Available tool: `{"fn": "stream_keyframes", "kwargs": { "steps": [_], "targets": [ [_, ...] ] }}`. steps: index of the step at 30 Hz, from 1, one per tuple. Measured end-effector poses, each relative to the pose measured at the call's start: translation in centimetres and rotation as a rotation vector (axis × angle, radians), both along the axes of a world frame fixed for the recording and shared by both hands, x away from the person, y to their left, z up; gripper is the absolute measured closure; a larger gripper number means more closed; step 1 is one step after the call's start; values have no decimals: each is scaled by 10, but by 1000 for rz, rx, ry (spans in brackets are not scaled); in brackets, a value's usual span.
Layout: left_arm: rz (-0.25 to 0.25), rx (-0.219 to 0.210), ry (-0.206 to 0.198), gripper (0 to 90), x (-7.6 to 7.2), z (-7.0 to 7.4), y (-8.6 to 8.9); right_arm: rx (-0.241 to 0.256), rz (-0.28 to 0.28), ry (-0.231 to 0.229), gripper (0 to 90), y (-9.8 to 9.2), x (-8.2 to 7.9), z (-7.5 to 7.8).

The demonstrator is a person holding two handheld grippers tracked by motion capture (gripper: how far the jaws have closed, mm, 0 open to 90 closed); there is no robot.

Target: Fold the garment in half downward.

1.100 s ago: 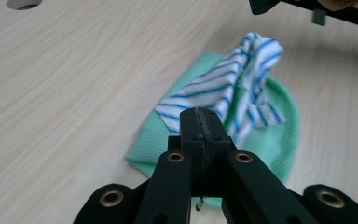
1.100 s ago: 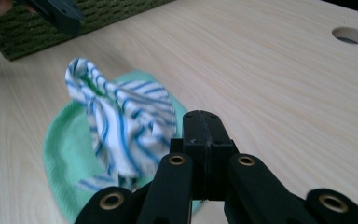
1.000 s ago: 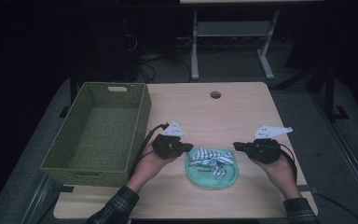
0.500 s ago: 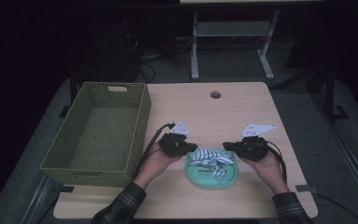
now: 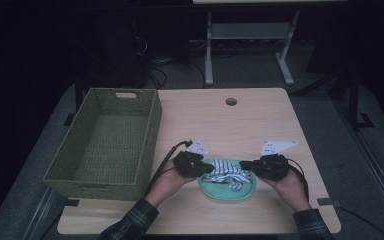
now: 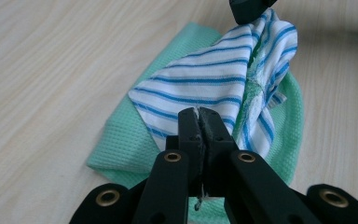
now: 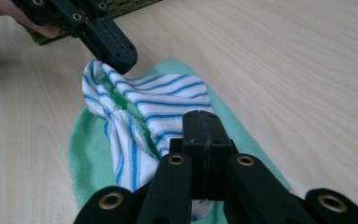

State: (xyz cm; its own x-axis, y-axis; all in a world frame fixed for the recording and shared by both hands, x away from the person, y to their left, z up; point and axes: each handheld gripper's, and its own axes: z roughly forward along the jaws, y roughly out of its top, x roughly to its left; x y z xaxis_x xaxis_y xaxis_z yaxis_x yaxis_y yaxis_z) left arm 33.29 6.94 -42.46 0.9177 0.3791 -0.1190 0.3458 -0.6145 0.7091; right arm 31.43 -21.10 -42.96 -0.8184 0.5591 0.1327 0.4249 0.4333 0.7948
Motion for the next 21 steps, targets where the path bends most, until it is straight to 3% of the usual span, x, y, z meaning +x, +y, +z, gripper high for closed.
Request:
{"fn": "stream_keyframes", "kwargs": {
  "steps": [4,14,19,20,21],
  "targets": [
    [-16,5,15,878,-6,-4,-3,15,21,20,899,1,-7,-5],
    [-70,48,66,882,-28,-22,-10,-19,61,50,899,9,-29,-17],
    [-85,91,57,881,-36,-29,-14,-36,79,74,899,12,-38,-26],
    [-89,104,52,889,-37,-31,-14,-67,83,84,899,14,-42,-31],
    [-86,102,49,889,-38,-32,-14,-67,83,84,899,14,-42,-31]
  ]
}}
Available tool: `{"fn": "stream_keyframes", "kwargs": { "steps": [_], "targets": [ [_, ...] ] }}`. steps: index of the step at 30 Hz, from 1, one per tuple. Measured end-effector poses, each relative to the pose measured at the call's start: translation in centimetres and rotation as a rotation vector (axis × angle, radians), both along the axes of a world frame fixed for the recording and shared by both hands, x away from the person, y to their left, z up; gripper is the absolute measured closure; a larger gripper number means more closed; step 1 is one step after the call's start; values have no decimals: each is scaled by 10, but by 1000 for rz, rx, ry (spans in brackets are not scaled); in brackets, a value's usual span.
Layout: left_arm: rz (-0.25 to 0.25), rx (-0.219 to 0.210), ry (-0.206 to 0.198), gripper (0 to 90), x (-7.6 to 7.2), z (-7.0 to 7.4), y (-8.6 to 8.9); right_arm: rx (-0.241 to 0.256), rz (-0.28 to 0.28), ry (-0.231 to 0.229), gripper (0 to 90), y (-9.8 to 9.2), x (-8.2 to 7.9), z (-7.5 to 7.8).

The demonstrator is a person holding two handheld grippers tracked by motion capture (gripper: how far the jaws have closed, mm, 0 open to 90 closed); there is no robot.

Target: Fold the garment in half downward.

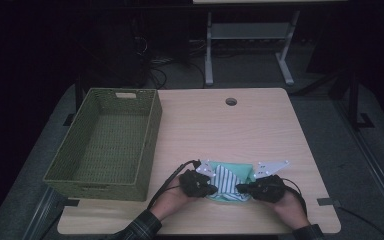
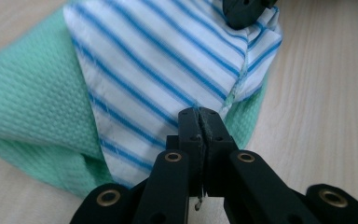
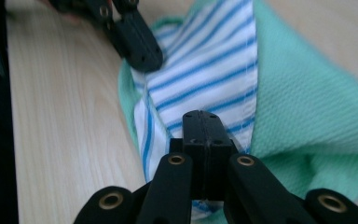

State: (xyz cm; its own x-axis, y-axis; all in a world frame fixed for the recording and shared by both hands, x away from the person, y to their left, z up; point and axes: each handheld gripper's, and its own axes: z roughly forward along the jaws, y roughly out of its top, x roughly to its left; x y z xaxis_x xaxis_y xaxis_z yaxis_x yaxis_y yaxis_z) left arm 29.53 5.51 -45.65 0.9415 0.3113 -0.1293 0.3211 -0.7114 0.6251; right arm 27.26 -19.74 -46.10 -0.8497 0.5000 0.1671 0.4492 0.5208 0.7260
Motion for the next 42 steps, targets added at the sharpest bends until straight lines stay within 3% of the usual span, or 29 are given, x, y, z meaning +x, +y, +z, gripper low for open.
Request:
{"fn": "stream_keyframes", "kwargs": {
  "steps": [2,6,10,15,20,21,27,31,36,42],
  "targets": [
    [3,0,0,894,-1,0,0,-20,2,15,900,1,-4,-6],
    [-8,7,-3,880,-1,4,0,-25,6,-2,899,0,-7,-6],
    [11,-32,-29,875,5,19,2,27,-8,-45,900,-4,-5,7],
    [54,-53,-88,886,32,38,1,39,-49,-88,900,-8,20,16],
    [104,-58,-114,892,51,42,1,44,-77,-90,900,-10,35,18],
    [125,-45,-125,893,59,40,2,45,-95,-83,900,-11,42,16],
    [153,-24,-102,892,66,26,0,27,-105,-56,900,-11,52,8],
    [144,8,-84,894,66,15,-3,-27,-97,-42,900,-6,54,-3],
    [126,54,-72,896,64,4,-8,-43,-95,-39,900,-3,53,-6],
    [129,34,-64,898,65,0,-6,-32,-98,-30,900,-3,51,-9]
  ]
}}
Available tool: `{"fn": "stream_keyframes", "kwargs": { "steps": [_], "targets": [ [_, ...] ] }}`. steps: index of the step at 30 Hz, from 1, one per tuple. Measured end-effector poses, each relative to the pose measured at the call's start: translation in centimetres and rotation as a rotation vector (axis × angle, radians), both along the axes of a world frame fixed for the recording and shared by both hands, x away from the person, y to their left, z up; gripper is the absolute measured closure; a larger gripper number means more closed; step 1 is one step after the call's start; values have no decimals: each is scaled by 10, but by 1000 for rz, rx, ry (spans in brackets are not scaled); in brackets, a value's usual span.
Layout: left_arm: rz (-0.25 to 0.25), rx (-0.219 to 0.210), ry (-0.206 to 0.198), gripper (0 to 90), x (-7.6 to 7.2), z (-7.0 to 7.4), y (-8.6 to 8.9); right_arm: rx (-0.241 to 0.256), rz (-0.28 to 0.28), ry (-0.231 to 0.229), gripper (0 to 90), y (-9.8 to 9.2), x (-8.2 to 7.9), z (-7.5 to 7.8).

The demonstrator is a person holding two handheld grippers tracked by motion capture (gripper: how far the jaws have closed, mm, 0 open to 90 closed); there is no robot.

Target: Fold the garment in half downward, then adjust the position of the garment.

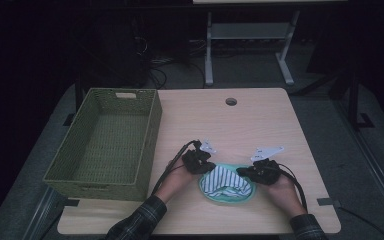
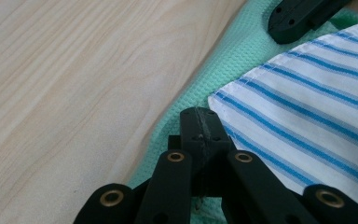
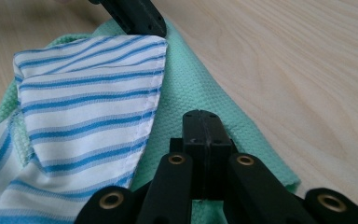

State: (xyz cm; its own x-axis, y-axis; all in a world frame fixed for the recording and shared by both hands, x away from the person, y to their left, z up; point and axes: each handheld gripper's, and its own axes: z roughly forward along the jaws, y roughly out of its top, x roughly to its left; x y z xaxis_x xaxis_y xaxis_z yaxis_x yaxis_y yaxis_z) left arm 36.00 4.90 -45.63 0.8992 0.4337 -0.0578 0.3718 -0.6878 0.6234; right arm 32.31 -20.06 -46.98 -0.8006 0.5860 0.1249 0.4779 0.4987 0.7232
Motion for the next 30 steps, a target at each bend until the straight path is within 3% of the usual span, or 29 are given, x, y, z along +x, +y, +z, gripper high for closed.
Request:
{"fn": "stream_keyframes", "kwargs": {
  "steps": [4,9,12,13,18,21,25,30],
  "targets": [
    [-5,1,-11,890,-2,3,0,0,8,-20,900,-1,-1,3],
    [-8,-42,-6,894,-7,12,4,6,7,-33,900,-1,1,10],
    [-10,-79,-10,896,-13,19,7,30,6,-35,900,-2,3,14],
    [-10,-112,-2,896,-19,24,10,37,-3,-31,900,-1,5,16],
    [-31,-121,-8,896,-32,31,16,46,2,-56,900,0,14,21],
    [-37,-150,8,896,-44,32,21,50,-2,-48,900,2,22,21],
    [-72,-132,11,896,-63,29,23,43,-13,-39,900,6,33,19],
    [-95,-129,24,896,-73,25,20,33,-10,-35,900,8,40,15]
  ]
}}
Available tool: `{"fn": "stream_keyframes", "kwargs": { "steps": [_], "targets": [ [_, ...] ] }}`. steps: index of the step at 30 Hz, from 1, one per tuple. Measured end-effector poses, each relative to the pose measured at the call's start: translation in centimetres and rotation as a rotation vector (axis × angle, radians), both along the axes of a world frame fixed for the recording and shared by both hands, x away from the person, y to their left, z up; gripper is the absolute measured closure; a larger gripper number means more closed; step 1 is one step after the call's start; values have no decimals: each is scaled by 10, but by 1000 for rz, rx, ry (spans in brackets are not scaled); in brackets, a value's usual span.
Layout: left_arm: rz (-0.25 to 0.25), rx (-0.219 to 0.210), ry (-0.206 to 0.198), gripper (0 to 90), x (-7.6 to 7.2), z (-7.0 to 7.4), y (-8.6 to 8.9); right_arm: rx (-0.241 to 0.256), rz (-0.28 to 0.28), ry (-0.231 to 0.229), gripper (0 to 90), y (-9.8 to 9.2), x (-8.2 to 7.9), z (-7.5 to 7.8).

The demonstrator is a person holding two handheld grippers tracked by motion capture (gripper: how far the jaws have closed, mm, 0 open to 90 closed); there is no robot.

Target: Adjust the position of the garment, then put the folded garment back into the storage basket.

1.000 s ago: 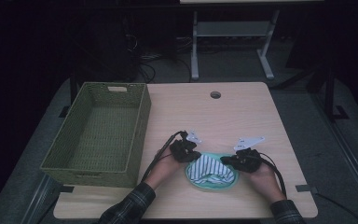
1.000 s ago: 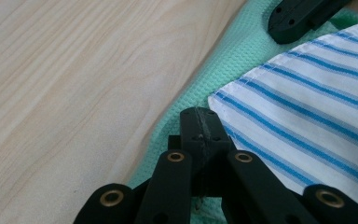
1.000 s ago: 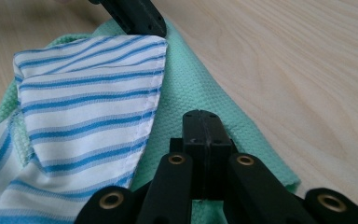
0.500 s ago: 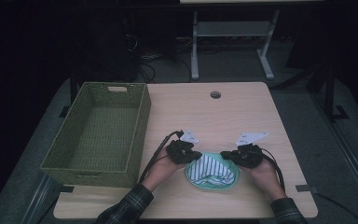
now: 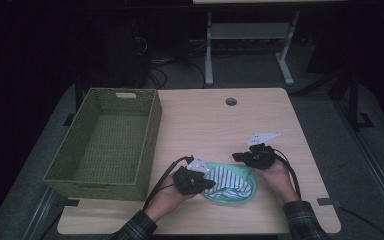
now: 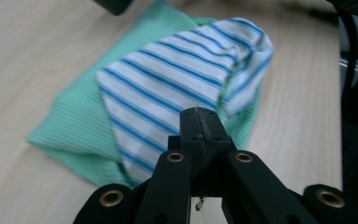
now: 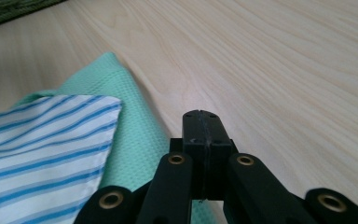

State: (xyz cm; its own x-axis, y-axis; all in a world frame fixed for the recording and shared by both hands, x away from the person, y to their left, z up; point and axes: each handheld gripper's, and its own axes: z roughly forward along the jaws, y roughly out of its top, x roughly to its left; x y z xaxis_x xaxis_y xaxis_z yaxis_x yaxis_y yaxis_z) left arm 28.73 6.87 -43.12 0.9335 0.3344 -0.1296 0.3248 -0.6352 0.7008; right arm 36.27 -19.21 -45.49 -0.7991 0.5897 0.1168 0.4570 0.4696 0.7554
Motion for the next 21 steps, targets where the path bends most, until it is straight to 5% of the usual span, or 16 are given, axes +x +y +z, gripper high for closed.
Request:
{"fn": "stream_keyframes", "kwargs": {
  "steps": [9,21],
  "targets": [
    [-104,19,49,894,-20,-16,-27,-13,20,22,900,11,11,-8],
    [-101,65,61,893,-17,-29,-32,-46,24,47,900,10,10,-12]
  ]
}}
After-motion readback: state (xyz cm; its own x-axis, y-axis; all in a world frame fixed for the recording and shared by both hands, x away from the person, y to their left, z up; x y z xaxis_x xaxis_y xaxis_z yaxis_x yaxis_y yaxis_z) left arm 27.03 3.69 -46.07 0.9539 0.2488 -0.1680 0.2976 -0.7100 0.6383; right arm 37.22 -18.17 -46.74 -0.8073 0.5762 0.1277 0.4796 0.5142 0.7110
